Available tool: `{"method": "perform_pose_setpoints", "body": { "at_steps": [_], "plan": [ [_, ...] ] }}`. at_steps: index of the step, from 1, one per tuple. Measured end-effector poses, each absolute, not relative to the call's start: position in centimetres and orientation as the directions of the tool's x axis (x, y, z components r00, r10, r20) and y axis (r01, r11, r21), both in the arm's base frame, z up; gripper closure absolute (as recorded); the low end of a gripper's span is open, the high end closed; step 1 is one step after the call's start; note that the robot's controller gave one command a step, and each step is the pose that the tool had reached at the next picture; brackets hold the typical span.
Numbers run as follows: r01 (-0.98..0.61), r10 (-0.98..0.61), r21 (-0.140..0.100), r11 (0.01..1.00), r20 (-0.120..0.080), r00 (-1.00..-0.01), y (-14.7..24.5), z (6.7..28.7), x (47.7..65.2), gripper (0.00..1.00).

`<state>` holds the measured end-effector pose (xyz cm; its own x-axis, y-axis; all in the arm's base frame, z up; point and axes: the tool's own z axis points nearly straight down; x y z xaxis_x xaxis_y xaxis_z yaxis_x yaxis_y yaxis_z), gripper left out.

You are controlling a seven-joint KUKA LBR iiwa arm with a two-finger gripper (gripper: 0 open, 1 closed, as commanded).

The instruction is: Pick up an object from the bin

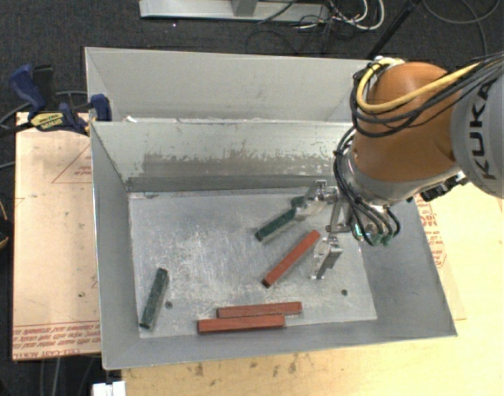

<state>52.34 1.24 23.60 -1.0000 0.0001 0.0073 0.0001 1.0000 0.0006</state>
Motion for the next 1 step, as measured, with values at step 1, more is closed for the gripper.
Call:
{"method": "perform_pose_setpoints", "body": {
  "at_steps": [1],
  "plan": [
    [0.0, 0.0, 0.001, 1.0, -0.001, -1.0, 1.23, 24.02, 52.49, 0.0]
  ]
}}
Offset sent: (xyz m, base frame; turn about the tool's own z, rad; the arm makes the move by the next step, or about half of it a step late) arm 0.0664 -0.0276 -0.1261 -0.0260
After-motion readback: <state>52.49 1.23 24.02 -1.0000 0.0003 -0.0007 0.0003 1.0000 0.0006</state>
